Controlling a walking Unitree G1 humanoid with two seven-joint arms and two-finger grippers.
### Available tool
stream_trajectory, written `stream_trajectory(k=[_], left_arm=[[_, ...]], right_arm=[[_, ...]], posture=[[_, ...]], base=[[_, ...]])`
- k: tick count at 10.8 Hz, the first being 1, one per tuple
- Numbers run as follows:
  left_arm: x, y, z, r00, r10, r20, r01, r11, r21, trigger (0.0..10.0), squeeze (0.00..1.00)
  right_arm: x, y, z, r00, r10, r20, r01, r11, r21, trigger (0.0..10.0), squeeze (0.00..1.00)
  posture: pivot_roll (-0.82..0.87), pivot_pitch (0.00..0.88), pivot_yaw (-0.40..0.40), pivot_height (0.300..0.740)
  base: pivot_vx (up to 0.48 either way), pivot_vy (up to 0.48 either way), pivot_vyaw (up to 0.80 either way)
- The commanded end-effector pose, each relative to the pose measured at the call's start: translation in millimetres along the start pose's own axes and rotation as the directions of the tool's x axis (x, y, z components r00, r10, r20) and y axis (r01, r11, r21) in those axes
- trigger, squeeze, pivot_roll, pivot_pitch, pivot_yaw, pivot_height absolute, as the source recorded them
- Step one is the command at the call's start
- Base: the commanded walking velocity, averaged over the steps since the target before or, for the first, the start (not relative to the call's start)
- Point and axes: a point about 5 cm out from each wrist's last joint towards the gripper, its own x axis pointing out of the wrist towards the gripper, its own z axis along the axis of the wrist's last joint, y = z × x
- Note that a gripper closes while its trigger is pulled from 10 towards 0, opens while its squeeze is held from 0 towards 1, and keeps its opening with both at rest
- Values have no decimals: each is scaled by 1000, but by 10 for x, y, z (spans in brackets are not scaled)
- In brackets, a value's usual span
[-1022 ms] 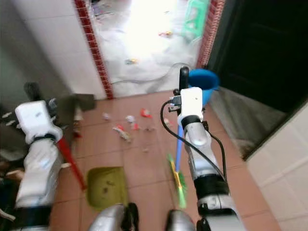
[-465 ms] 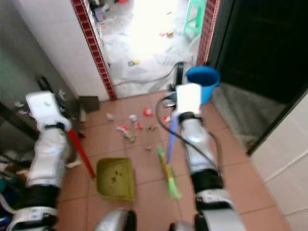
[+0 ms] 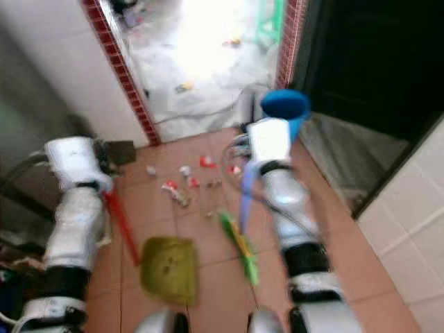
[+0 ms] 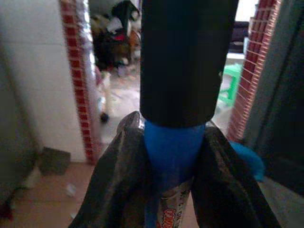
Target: Sweep floor
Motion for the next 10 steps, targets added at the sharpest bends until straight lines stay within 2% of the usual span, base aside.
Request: stream_trajectory(k=[1,2,3,4,5,6,7,9,10], left_arm=[[-32,127,64,999,16,51,-17,1000,17,10000,0],[-108,155,11,997,47,61,-49,998,25,10000,0],[-216,213,-58,992,117,43,-117,993,-14,10000,0],[-280,214,-85,988,151,41,-150,989,-15,10000,0],[-383,216,-112,979,199,43,-198,980,-32,10000,0],[-435,254,-107,973,225,53,-224,974,-11,10000,0],[-421,287,-80,975,212,63,-211,977,-20,10000,0],[-373,363,-33,977,200,71,-201,979,17,10000,0],[-379,343,-31,982,177,65,-178,984,10,10000,0]], right_arm=[[65,168,68,997,76,0,-76,997,-8,10000,0],[40,271,41,990,139,-19,-140,989,-57,10000,0],[4,370,27,977,213,-20,-214,976,-42,10000,0],[-26,365,-26,975,219,-31,-220,975,-35,10000,0],[-24,306,-98,987,149,-56,-149,989,1,10000,0],[29,241,-30,999,41,-20,-40,999,12,10000,0],[34,187,-4,999,-47,-1,48,999,9,10000,0],[-75,158,-57,991,-134,-19,135,990,33,10000,0],[-188,110,-119,988,-152,-33,153,988,20,10000,0]], posture=[[-55,68,75,740],[-53,53,51,740],[-17,21,20,740],[5,8,-8,740],[29,0,-34,740],[35,0,-43,740],[22,0,-30,740],[-15,5,12,740],[-21,11,21,740]], base=[[0,0,0],[0,0,0],[0,0,0],[0,0,0],[0,0,0],[0,0,0],[0,0,0],[0,0,0],[0,0,0]])
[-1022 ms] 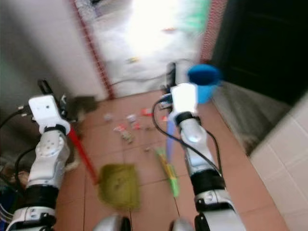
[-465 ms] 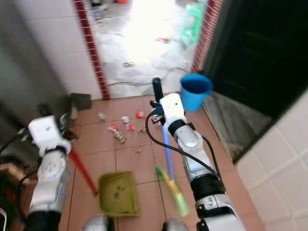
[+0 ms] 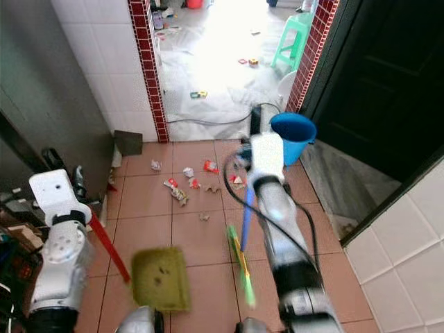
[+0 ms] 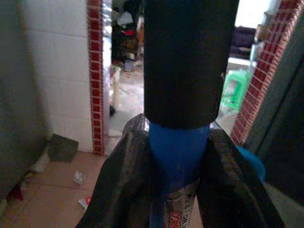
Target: Sweep floor
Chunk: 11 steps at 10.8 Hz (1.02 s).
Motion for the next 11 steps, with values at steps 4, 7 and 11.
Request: stream_trajectory(k=[4,7,11], left_arm=[[-40,-149,115,999,-37,35,40,997,-72,10000,0],[-60,-63,103,999,-41,18,42,997,-58,10000,0],[10,-110,193,998,-49,48,53,995,-84,10000,0]], right_arm=[[-82,-35,3,1000,-13,9,14,999,-44,10000,0],[-5,-123,50,998,-59,18,59,998,0,10000,0],[36,-7,140,998,6,66,-4,1000,-30,10000,0]], posture=[[-37,39,29,740],[-21,48,37,740],[-15,61,19,740]], base=[[0,0,331],[0,0,140],[152,0,245]])
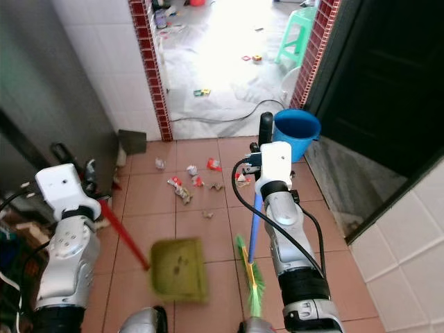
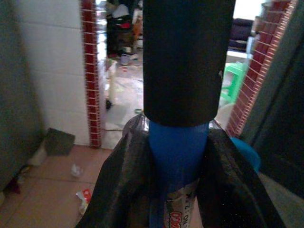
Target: Sweep floor
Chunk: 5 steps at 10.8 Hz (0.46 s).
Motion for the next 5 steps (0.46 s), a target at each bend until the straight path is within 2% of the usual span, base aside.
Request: stream_trajectory(k=[1,3,5], left_arm=[[26,8,136,998,-1,61,1,1000,5,10000,0],[55,16,138,998,27,58,-29,999,35,10000,0],[75,-19,89,999,17,27,-18,1000,21,10000,0]], right_arm=[[82,31,185,997,27,79,-25,999,-23,10000,0],[104,3,220,995,33,93,-31,999,-16,10000,0],[85,-3,216,995,13,96,-13,1000,0,10000,0]], posture=[[-18,61,17,740],[-30,59,23,740],[-31,59,30,740]], base=[[405,255,0],[394,276,0],[382,292,0]])
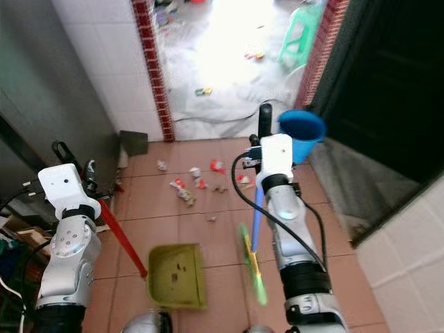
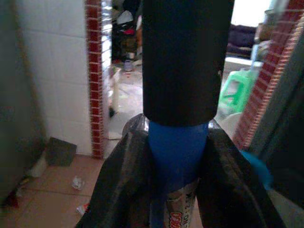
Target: Sweep floor
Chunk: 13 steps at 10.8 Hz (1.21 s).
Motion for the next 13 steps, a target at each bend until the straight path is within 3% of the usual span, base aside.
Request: stream_trajectory(k=[1,4,9,13], left_arm=[[58,-43,129,999,-15,53,15,1000,-1,10000,0],[64,-59,185,997,-11,81,10,1000,9,10000,0],[41,-68,156,998,2,62,-5,999,36,10000,0],[48,-110,234,996,-13,83,12,1000,11,10000,0]], right_arm=[[20,10,99,999,2,51,-2,1000,-2,10000,0],[52,141,139,997,45,66,-44,999,-18,10000,0],[92,49,174,997,0,79,7,996,-88,10000,0],[91,54,168,997,-3,81,12,994,-106,10000,0]], posture=[[-31,59,30,740],[-23,71,26,740],[-25,85,34,740],[-23,91,36,740]], base=[[379,292,0],[379,295,0],[380,294,0],[428,0,0]])
